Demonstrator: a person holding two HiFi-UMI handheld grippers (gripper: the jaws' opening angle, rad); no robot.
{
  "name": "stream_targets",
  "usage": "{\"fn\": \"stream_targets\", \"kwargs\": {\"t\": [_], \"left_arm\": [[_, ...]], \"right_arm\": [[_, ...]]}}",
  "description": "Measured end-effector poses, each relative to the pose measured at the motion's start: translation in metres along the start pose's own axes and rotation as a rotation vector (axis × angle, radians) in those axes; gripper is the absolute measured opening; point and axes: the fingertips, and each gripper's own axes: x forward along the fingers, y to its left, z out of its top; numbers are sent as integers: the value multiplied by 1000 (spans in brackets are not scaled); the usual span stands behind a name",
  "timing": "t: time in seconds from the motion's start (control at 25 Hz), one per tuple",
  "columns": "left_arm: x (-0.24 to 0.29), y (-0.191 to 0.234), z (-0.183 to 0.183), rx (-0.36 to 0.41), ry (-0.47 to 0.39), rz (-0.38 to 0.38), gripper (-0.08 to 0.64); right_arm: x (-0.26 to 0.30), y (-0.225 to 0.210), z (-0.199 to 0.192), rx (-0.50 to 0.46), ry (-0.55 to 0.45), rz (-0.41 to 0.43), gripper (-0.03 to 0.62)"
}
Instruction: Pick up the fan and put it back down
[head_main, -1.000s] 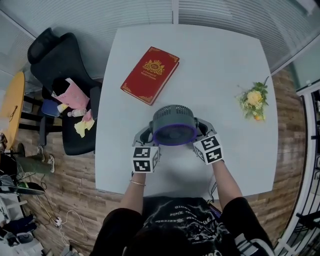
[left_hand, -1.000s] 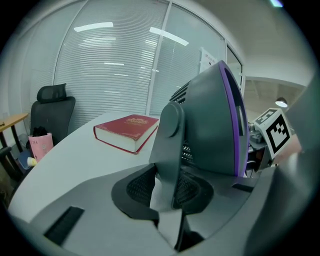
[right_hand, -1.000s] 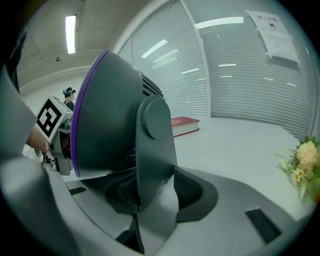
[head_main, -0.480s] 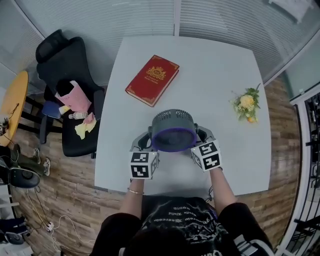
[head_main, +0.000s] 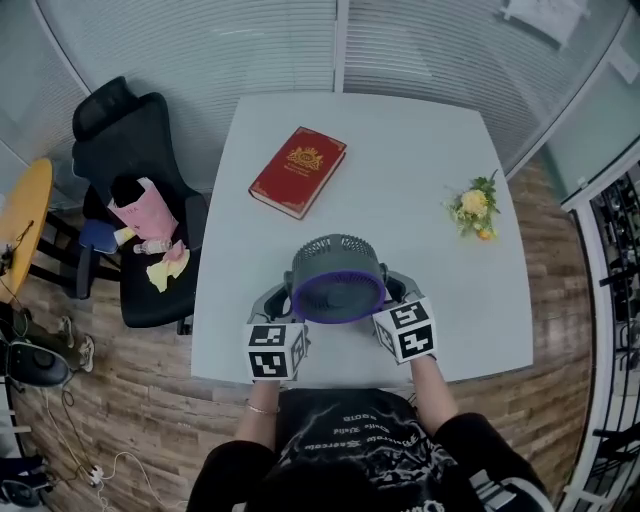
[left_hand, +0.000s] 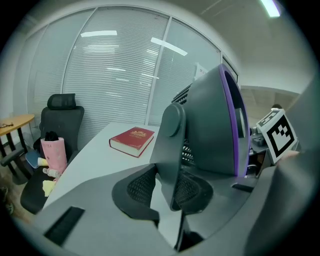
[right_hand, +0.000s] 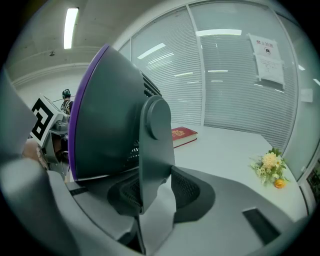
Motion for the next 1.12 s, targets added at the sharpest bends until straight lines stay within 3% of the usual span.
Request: {"fn": "stream_targets", "kwargs": {"t": [0.48,0.68,1.12], "left_arm": [[-75,-12,-7,28,-26,-62,84],[-87,-15,-8,62,-40,-71,84],[-102,-37,-5,102,-49,-142,84]], "right_arm": [[-67,56,-3,4,-28,-72,124],[-77,65,-5,-27,-35,-108,124],[-112,67,-10,33,-65,-187,118]]}}
